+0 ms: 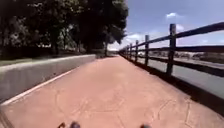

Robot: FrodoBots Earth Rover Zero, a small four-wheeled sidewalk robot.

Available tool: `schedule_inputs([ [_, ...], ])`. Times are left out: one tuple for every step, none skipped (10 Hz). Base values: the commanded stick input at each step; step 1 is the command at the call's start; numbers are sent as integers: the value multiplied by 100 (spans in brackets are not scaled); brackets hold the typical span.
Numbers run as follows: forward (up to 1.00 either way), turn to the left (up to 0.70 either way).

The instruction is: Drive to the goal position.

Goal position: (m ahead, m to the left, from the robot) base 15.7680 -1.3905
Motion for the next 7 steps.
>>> schedule_inputs([
  [70, 0],
  [70, 0],
  [70, 0],
  [70, 0],
  [70, 0],
  [70, 0],
  [70, 0],
])
